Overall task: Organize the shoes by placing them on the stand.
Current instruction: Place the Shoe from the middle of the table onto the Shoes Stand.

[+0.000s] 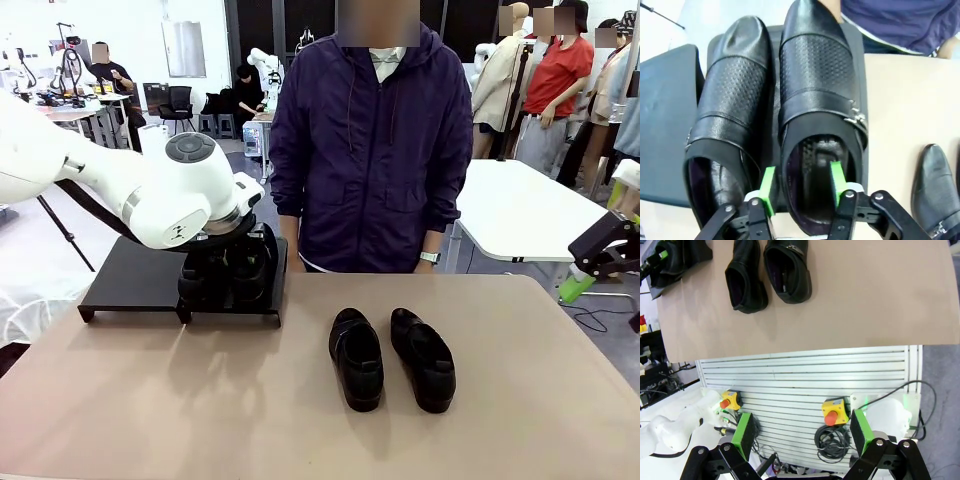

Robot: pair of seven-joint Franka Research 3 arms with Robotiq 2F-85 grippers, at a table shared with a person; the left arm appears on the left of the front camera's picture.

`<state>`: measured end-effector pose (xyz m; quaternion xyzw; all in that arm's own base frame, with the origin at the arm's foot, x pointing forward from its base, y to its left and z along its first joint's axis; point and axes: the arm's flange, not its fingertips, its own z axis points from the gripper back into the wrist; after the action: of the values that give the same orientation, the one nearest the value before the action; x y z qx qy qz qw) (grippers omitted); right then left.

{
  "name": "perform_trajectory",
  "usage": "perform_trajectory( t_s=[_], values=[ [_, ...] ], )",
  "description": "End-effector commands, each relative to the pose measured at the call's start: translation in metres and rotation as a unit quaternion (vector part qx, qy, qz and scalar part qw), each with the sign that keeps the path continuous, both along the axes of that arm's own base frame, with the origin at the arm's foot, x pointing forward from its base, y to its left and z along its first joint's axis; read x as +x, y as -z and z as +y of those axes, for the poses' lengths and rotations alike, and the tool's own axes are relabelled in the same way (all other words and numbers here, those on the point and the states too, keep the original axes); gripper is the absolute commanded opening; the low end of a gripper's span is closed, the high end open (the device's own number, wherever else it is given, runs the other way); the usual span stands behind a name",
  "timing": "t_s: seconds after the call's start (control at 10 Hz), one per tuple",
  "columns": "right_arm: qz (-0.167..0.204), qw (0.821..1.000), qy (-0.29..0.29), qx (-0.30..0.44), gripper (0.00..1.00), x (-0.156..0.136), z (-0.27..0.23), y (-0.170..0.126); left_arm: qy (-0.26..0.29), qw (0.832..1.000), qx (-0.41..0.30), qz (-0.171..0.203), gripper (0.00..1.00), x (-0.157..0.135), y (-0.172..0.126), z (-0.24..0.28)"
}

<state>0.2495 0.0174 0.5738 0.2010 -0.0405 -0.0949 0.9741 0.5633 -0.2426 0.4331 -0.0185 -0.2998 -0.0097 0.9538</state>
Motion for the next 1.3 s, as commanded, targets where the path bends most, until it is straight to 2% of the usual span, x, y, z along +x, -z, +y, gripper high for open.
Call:
perform_trajectory(
  t_s=[0.0,0.1,0.4,0.6,0.7,0.8,0.9,1.0,1.2],
  values=[
    [-0.001,1.000,-0.007,0.011,1.00,0.001,0.000,-0.003,0.019,1.000,0.003,-0.019,1.00,-0.012,-0.024,-0.001],
    [-0.001,1.000,-0.007,0.011,1.00,0.001,0.000,-0.003,0.036,0.999,0.011,-0.027,1.00,-0.018,-0.042,0.000],
    [-0.001,1.000,-0.007,0.011,1.00,0.001,0.000,-0.003,0.091,0.995,0.035,0.025,1.00,-0.045,-0.113,0.012],
    [-0.001,1.000,-0.007,0.011,1.00,0.001,0.000,-0.003,0.138,0.981,0.058,0.123,1.00,-0.081,-0.148,0.043],
    [-0.001,1.000,-0.007,0.011,1.00,0.001,0.000,-0.003,0.211,0.957,0.016,0.197,1.00,-0.107,-0.163,0.066],
    [-0.001,1.000,-0.007,0.011,1.00,0.001,0.000,-0.003,0.239,0.943,-0.034,0.230,1.00,-0.138,-0.173,0.088],
    [-0.001,1.000,-0.007,0.011,1.00,0.001,0.000,-0.003,0.297,0.912,-0.108,0.261,1.00,-0.173,-0.169,0.110],
    [-0.001,1.000,-0.007,0.011,1.00,0.001,0.000,-0.003,0.243,0.927,-0.125,0.258,1.00,-0.200,-0.154,0.129],
    [-0.001,1.000,-0.007,0.011,1.00,0.001,0.000,-0.003,0.170,0.950,-0.169,0.199,1.00,-0.273,-0.125,0.175]
  ],
)
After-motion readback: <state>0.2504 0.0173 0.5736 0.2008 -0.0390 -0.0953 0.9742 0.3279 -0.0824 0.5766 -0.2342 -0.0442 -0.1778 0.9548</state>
